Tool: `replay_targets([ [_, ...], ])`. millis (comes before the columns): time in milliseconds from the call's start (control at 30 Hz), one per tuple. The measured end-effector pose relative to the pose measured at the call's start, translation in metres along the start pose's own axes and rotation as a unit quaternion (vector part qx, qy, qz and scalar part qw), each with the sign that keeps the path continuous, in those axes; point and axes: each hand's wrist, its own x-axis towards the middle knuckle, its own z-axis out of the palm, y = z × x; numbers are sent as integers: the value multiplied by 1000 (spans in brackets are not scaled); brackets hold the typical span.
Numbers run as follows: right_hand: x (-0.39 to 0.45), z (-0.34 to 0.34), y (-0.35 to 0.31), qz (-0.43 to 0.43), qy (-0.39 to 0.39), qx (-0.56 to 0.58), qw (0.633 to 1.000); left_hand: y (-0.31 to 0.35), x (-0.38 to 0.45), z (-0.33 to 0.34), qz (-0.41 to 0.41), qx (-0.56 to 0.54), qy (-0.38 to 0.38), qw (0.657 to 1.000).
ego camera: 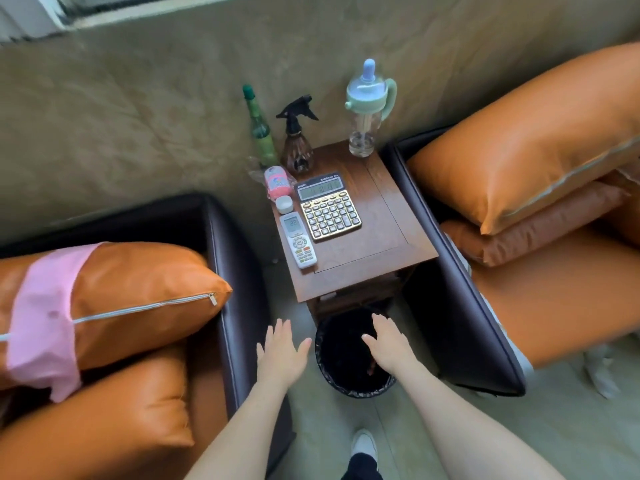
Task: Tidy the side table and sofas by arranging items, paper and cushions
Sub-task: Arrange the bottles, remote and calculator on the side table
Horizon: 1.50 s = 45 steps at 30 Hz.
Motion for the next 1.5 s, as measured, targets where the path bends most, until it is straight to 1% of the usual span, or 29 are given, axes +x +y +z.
replay_targets([
  [67, -2, 1, -12, -17, 18, -29, 999, -6, -3, -6, 4, 21, 12, 1000],
  [167, -6, 7, -40, -51, 29, -35, 998, -22, -10, -17, -5, 30, 31, 999],
  [300, -13, 26, -88, -123, 38, -62, 990, -59, -26, -32, -27, 20, 49, 998],
  [433, -24, 63, -141, -172, 12, -76, 982, -113, -42, -50, -65, 32, 73, 995],
  [567, -32, 113, -190, -209, -11, -110, 972, -177, -49, -66, -90, 26, 67, 993],
  [667, -35, 149, -216, -193, -9, -90, 977, -214, -45, -78, -85, 21, 64, 994],
  [800, -40, 200, -234, -165, 5, -50, 985, -249, -39, -92, -72, -8, 56, 996],
  [900, -43, 232, -245, -145, -7, -56, 988, -275, -37, -98, -61, 0, 38, 997],
  [967, -39, 244, -253, -151, 23, -138, 979, -290, -32, -101, -56, 10, 31, 998],
  [1033, -31, 251, -258, -164, 79, -231, 956, -301, -24, -101, -46, 21, 28, 998],
  [1067, -28, 253, -259, -163, 88, -261, 947, -305, -20, -99, -41, 27, 28, 998],
  [1133, -17, 259, -255, -174, 79, -305, 933, -310, -13, -93, -31, 45, 28, 998],
  [1200, -3, 266, -250, -202, 38, -326, 923, -311, -3, -82, -17, 70, 21, 997],
  [1233, 4, 270, -250, -208, 13, -315, 926, -312, 4, -76, -8, 84, 17, 996],
  [1300, 23, 283, -253, -181, -28, -260, 948, -316, 18, -63, 13, 112, 8, 994],
  [1333, 34, 291, -255, -156, -32, -228, 961, -319, 27, -58, 26, 130, 4, 991],
  [1400, 58, 305, -261, -117, -16, -178, 977, -323, 45, -51, 57, 176, 0, 983],
  [1500, 93, 318, -268, -97, 2, -161, 982, -329, 71, -46, 79, 227, 12, 971],
])
